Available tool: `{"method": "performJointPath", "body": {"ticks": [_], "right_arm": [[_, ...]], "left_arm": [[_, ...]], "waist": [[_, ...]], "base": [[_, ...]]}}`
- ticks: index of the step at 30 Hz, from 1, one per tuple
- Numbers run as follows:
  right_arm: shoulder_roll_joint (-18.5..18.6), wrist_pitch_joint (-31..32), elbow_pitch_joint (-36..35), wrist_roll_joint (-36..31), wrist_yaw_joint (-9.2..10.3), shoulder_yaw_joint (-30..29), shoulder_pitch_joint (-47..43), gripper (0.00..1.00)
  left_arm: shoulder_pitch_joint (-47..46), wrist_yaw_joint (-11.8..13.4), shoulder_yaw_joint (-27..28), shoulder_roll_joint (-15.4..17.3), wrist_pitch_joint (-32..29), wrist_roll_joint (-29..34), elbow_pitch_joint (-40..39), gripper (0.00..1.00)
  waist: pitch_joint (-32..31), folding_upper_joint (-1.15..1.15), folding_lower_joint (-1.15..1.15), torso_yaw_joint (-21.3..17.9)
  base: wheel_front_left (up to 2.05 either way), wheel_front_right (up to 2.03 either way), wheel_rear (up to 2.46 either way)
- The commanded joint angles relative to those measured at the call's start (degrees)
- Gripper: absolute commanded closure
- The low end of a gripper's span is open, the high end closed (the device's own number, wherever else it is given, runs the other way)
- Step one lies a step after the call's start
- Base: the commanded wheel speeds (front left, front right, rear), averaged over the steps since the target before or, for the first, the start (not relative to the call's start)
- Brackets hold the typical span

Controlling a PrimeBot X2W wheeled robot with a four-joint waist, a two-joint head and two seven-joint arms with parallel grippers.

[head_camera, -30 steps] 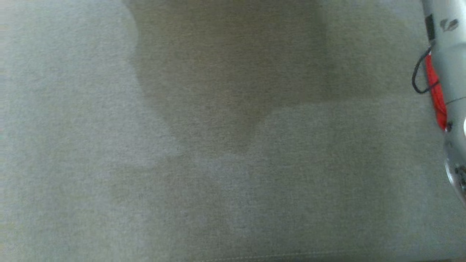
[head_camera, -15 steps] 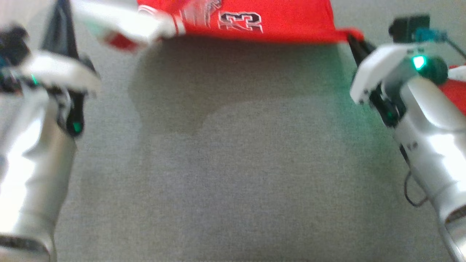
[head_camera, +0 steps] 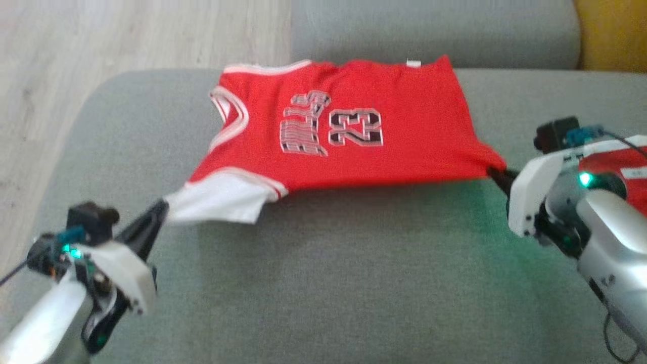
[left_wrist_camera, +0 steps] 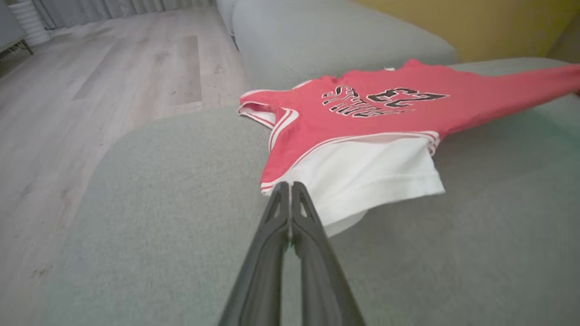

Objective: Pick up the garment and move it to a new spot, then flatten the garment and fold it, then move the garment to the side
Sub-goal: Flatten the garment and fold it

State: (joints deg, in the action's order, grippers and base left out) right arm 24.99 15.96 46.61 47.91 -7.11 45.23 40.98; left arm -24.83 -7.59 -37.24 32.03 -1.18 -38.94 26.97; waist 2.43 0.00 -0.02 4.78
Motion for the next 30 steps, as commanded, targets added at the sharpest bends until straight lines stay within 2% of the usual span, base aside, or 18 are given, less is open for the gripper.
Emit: {"method": "performJointPath", "body": {"ticks": [1,6,12,13,15,19,22,27,30], "right_arm": [[1.96,0.84,-2.33,1.27,-0.37,0.56,-0.22,1.00],[5.47,5.73,-8.45,5.96,-0.37,2.89,-4.18,1.00],[9.89,10.53,-17.58,9.73,-0.37,4.45,-8.39,1.00],[11.65,11.97,-20.46,10.25,-0.37,4.38,-10.05,1.00],[13.10,13.44,-23.38,10.97,-0.37,4.16,-12.00,1.00],[14.61,14.51,-28.00,11.80,-0.37,1.79,-14.60,1.00],[14.16,13.97,-28.83,10.61,-0.37,-1.02,-15.15,1.00],[11.91,13.56,-28.86,8.85,-0.37,-4.23,-15.04,1.00],[9.84,13.50,-28.34,7.13,-0.37,-6.14,-14.33,1.00]], "left_arm": [[-1.10,0.22,2.46,4.14,-1.00,-0.60,-3.24,1.00],[6.37,2.74,2.51,9.61,-6.34,-2.81,-14.58,1.00],[15.36,8.95,4.09,17.03,-10.16,-4.09,-28.42,1.00],[17.98,10.57,4.45,18.94,-11.37,-4.81,-32.66,1.00],[19.62,11.95,4.76,20.26,-12.28,-5.19,-36.18,1.00],[20.14,13.79,5.06,21.01,-12.59,-4.32,-39.48,1.00],[18.58,14.17,5.14,19.69,-12.03,-3.71,-39.18,1.00],[15.12,13.81,5.20,17.74,-10.99,-2.45,-36.39,1.00],[12.01,12.74,4.76,16.37,-10.74,-1.48,-33.48,1.00]], "waist": [[-2.19,0.00,0.02,0.15],[-4.55,0.00,0.02,-0.16],[-6.41,0.00,0.02,-0.55],[-6.96,0.00,0.02,-0.29],[-7.34,0.00,0.02,0.02],[-7.16,0.00,0.02,0.16],[-6.60,0.00,0.02,0.16],[-5.13,0.00,0.02,-0.21],[-3.98,0.00,0.02,-0.57]], "base": [[0.00,0.00,0.00],[0.00,0.00,0.00],[0.00,0.00,0.00],[0.00,0.00,0.00],[0.00,0.00,0.00],[0.00,0.00,0.00],[0.00,0.00,0.00],[0.00,0.00,0.00],[0.00,0.00,0.00]]}}
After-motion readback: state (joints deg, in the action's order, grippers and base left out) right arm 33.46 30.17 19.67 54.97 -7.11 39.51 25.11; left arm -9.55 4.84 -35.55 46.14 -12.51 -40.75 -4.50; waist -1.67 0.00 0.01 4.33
